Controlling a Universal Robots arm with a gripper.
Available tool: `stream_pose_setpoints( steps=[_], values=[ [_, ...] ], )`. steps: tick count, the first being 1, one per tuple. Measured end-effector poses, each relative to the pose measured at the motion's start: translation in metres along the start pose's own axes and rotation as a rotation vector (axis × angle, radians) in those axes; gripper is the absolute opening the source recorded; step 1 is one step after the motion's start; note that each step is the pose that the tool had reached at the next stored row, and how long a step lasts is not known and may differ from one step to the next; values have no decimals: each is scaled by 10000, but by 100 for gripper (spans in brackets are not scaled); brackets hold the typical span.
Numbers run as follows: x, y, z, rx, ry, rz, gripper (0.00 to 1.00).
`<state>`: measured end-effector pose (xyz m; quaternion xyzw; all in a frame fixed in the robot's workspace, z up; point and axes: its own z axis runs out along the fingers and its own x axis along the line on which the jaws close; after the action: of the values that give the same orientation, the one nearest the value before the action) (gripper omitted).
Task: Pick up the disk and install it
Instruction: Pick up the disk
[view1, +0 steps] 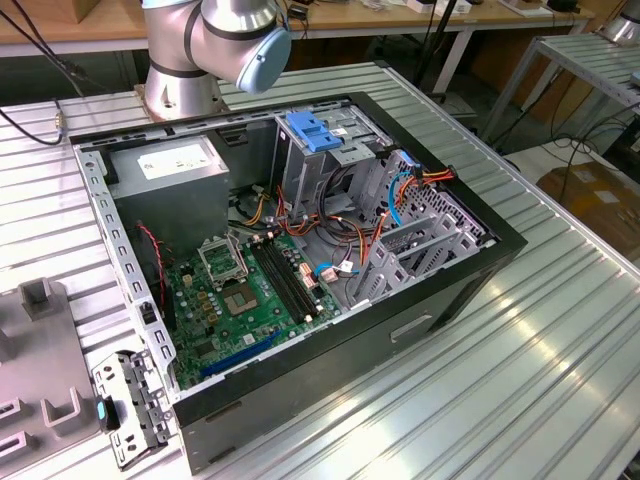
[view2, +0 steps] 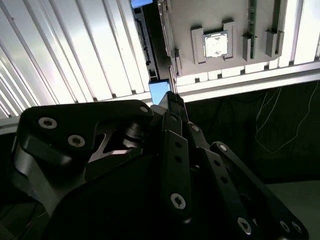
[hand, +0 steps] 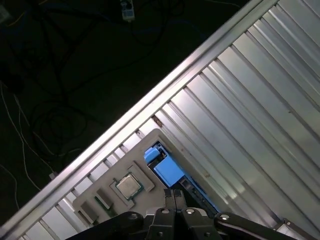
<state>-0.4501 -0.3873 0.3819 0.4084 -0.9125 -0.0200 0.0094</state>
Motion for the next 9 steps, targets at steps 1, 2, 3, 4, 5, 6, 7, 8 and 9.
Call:
stream_pose_setpoints(
  steps=[1, 2, 3, 4, 5, 6, 7, 8, 9],
  values=[
    [0, 0, 3, 0, 11, -245, 11],
    [0, 0, 5, 0, 19, -424, 11],
    [0, 0, 8, 0, 32, -696, 11],
    [0, 0, 10, 0, 40, -888, 11],
    [0, 0, 13, 1, 48, -1067, 11],
    [0, -1, 16, 1, 60, -1328, 11],
    [0, -1, 19, 2, 68, -1514, 11],
    [0, -1, 22, 6, 76, -1731, 11],
    [-2, 1, 26, 18, 73, -1864, 11]
  ],
)
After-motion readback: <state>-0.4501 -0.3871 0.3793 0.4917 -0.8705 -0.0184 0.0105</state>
